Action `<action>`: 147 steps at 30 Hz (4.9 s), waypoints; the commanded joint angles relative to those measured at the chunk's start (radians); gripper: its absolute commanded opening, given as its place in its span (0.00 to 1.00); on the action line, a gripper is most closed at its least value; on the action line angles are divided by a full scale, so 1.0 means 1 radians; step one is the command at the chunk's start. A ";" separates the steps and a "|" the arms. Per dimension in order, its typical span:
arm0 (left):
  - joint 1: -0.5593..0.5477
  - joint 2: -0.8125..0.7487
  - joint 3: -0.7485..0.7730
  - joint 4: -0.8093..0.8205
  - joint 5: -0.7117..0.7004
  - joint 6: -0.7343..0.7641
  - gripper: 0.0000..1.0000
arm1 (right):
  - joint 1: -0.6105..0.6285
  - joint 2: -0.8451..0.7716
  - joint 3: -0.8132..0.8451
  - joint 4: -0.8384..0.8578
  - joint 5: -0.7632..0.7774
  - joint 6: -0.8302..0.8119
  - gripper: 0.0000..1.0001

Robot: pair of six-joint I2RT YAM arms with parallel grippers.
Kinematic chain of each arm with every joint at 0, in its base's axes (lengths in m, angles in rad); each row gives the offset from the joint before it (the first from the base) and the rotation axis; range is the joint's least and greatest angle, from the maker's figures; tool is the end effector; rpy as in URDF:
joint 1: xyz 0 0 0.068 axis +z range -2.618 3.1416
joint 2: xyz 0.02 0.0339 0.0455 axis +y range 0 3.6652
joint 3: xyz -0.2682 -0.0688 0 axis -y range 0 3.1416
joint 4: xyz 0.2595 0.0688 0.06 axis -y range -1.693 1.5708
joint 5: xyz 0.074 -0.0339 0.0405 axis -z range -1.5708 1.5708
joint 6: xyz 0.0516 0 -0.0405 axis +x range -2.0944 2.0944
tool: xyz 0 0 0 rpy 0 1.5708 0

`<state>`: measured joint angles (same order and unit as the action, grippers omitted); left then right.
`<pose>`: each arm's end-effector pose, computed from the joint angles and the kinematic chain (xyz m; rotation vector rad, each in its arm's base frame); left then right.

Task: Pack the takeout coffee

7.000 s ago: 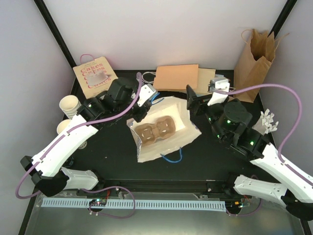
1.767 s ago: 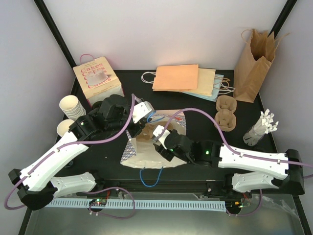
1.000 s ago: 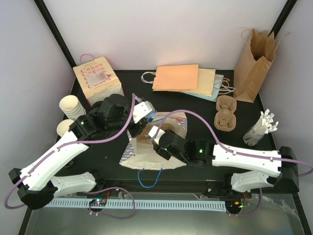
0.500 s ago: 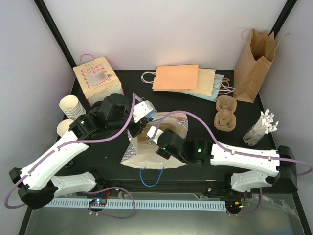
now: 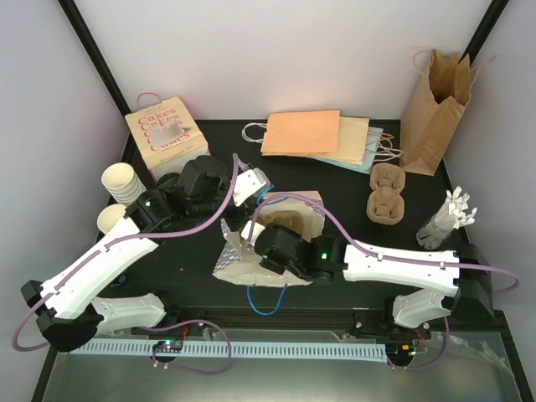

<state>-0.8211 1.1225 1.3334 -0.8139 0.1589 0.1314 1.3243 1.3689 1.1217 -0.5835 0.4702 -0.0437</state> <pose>0.1629 -0.1870 0.3973 1.0999 1.9296 -0.5606 0.0992 0.2983 0.2823 -1.2772 1.9019 0.0905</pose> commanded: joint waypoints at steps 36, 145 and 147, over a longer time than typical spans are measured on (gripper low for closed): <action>-0.012 -0.044 0.032 -0.025 0.010 0.006 0.02 | -0.068 0.110 -0.086 0.058 0.019 0.014 0.01; -0.095 -0.075 -0.073 -0.018 0.087 -0.048 0.01 | 0.074 0.132 -0.194 0.077 -0.002 0.145 0.01; -0.098 -0.076 -0.079 -0.016 0.088 -0.051 0.01 | 0.075 0.122 -0.195 0.079 0.005 0.141 0.01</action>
<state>-0.9005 1.0592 1.2705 -0.8146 0.2192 0.0990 1.3914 1.4910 0.9287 -0.5449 0.4644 0.0742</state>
